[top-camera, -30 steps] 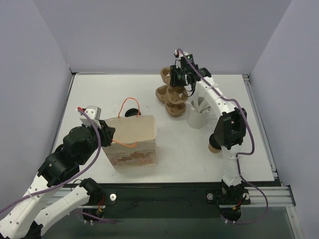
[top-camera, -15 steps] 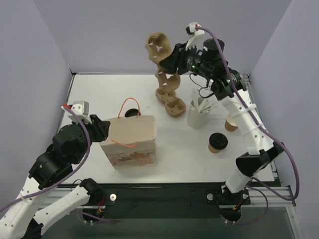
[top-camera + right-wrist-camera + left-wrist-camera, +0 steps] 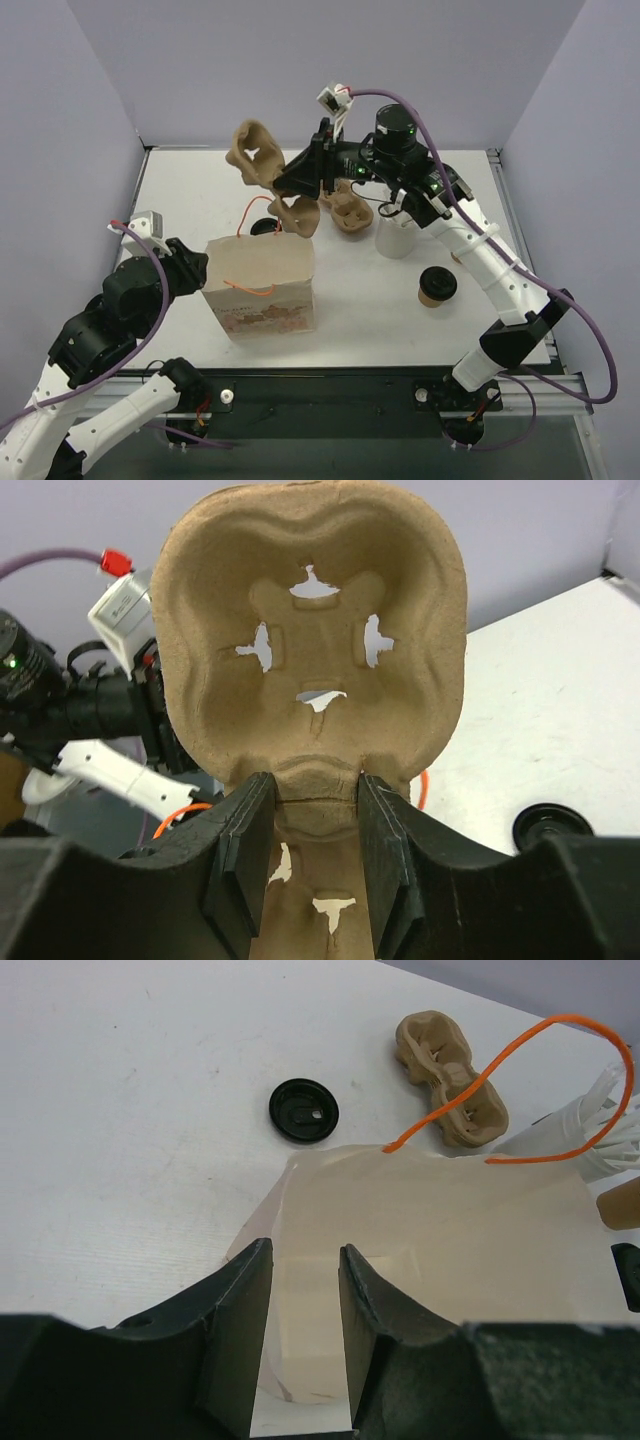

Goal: Pack the takeout coffee

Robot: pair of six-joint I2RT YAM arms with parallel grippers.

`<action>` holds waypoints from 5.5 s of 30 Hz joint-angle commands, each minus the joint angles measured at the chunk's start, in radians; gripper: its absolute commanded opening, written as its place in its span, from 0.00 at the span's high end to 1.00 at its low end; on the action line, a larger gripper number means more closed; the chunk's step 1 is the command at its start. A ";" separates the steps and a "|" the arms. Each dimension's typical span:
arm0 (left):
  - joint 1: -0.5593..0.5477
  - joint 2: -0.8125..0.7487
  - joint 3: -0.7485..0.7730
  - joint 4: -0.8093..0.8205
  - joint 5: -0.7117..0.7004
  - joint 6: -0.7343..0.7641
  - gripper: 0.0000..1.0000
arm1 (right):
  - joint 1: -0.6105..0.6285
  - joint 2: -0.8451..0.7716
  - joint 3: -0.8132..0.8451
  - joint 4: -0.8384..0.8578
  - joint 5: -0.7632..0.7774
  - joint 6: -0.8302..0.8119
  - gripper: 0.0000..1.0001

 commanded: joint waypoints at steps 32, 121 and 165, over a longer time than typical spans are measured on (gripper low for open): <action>0.005 -0.050 -0.078 0.061 0.065 -0.069 0.99 | 0.282 0.082 -0.152 -0.296 0.158 -0.622 0.66; 0.006 0.016 0.005 0.093 0.123 0.092 0.59 | 0.319 -0.029 -0.217 -0.345 0.573 -0.540 0.30; 0.005 0.132 -0.006 0.193 0.180 0.169 0.75 | -0.334 -0.464 -0.666 -0.792 1.034 0.352 0.27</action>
